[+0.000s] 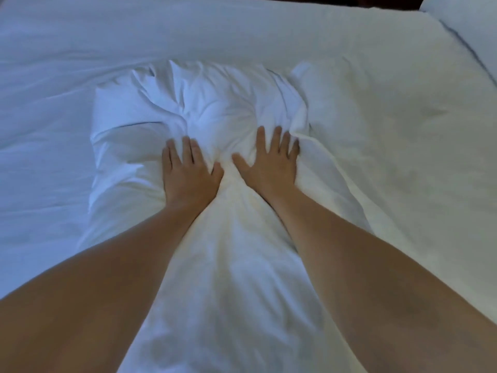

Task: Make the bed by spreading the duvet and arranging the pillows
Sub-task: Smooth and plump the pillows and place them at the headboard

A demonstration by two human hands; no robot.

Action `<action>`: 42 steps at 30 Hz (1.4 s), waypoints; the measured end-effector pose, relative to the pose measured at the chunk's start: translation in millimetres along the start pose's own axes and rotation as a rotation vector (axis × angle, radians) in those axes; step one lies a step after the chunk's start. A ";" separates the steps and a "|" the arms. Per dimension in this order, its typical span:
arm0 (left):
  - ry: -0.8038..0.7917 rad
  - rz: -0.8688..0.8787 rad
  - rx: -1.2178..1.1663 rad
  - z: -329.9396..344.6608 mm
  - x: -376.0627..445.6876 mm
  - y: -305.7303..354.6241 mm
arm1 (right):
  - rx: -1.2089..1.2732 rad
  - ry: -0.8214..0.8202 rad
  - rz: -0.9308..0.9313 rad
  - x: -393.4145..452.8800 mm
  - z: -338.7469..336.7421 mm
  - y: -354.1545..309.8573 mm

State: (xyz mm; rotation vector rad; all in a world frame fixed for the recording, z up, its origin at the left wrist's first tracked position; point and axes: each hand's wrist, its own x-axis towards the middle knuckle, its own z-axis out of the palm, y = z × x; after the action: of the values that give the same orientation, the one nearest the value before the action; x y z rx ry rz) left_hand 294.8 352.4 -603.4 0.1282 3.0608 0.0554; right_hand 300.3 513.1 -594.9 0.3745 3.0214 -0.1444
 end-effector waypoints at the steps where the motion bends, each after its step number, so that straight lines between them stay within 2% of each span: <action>1: 0.010 -0.008 -0.037 -2.8 -13.4 -1.8 | -0.029 0.034 -0.041 -16.2 -2.6 4.3; 4: 0.042 -0.017 -0.073 -11.4 -60.0 -5.6 | -0.055 0.092 -0.128 -67.2 -11.6 16.9; 10: 0.058 0.013 -0.064 -18.5 -170.4 -0.2 | -0.028 0.037 -0.112 -162.4 -28.6 65.8; 16: -0.016 0.037 -0.037 -23.6 -255.4 -5.9 | 0.088 0.017 -0.056 -251.8 -31.8 122.1; 19: -0.003 0.016 -0.041 -25.5 -289.1 -13.3 | 0.220 -0.122 0.027 -284.1 -34.2 131.5; 23: 0.000 0.002 -0.022 -26.2 -324.1 -23.9 | 0.160 -0.160 0.043 -309.9 -38.6 135.4; 25: -0.005 -0.069 -0.047 -27.0 -333.0 -31.4 | 0.081 -0.136 0.032 -321.2 -37.2 137.0; 28: -0.042 -0.236 -0.124 -30.3 -343.4 -42.0 | -0.064 0.018 -0.044 -340.6 -34.6 136.0; 31: -0.070 -0.291 -0.167 -35.8 -346.0 -47.2 | -0.105 0.070 -0.046 -359.0 -28.9 139.5; 35: -0.178 -0.386 -0.303 -43.3 -341.2 -64.9 | -0.026 -0.118 0.072 -362.6 -37.1 139.3; 40: -0.372 -0.629 -0.511 -47.3 -331.9 -103.6 | -0.022 -0.412 0.061 -335.6 -42.4 137.4; 42: -0.425 -0.705 -0.636 -50.0 -330.6 -109.6 | -0.032 -0.474 0.050 -329.0 -40.0 138.3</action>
State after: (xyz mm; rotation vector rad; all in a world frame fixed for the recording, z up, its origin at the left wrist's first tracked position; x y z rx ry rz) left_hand 610.4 213.6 -532.9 -0.8365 2.3541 0.8081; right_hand 649.0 572.4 -532.3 0.3535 2.5425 -0.1551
